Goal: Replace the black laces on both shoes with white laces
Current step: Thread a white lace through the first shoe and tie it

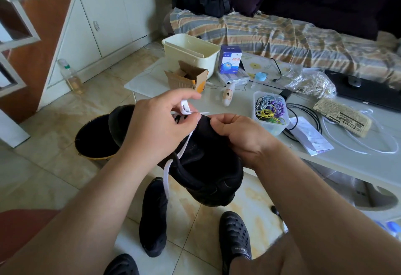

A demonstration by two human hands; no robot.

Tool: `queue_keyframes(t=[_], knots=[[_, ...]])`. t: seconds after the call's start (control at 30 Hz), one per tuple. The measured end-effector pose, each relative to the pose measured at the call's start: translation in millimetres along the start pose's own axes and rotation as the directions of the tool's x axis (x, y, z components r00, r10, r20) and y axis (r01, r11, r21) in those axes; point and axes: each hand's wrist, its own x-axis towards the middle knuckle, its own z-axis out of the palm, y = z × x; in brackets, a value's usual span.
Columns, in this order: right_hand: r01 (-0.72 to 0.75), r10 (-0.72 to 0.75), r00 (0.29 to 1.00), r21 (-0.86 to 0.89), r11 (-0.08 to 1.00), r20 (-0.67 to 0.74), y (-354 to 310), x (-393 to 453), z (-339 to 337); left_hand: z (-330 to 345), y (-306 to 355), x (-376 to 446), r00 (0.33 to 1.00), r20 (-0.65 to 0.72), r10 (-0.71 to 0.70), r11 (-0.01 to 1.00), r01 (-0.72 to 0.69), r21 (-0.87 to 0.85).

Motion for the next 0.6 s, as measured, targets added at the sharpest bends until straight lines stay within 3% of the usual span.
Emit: queue_keyframes(t=[0.37,0.6], knots=[[0.078,-0.089,0.994,0.172,0.982,0.060,4,2,5,-14,8,6,0.963,0.020,0.270,0.936,-0.267,0.230],[0.086,-0.092,0.994,0.101,0.991,0.058,2,-6,9,-11,-1,3,0.978,0.086,0.191,0.939,-0.207,0.274]])
